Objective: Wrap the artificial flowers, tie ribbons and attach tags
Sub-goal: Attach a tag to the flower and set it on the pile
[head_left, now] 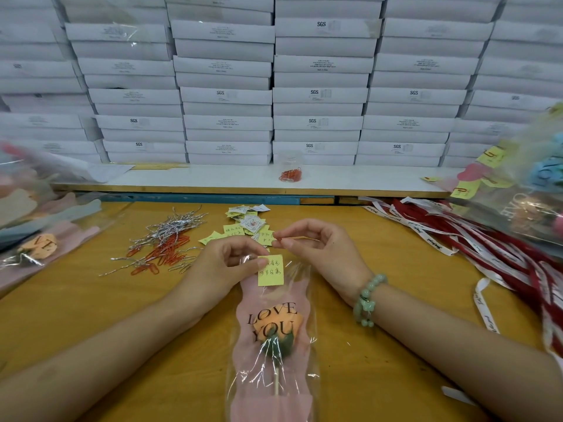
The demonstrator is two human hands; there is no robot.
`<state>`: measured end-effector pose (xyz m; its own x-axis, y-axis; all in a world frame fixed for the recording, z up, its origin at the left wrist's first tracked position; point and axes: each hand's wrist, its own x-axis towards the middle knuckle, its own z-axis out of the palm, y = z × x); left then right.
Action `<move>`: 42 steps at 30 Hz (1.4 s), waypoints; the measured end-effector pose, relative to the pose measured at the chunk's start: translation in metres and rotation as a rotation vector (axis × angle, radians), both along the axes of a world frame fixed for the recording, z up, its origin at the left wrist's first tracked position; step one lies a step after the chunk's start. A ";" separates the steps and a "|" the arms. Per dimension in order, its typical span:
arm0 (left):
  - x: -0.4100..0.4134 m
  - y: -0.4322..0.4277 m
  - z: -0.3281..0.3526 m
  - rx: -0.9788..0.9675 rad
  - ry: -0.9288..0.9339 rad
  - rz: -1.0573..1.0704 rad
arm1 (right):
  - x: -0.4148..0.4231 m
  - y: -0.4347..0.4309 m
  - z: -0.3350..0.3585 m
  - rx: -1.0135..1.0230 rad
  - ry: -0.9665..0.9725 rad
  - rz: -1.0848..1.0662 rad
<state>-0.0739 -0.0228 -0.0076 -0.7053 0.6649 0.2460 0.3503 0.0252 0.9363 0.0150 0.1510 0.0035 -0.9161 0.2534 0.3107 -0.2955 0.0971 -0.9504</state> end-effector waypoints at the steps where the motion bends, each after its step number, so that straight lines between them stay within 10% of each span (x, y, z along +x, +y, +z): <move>1: 0.000 0.000 0.000 0.000 0.005 0.004 | 0.000 0.000 0.000 0.006 -0.011 0.005; 42: 0.002 0.002 0.002 0.022 0.085 0.094 | -0.006 -0.003 -0.003 0.161 -0.026 -0.008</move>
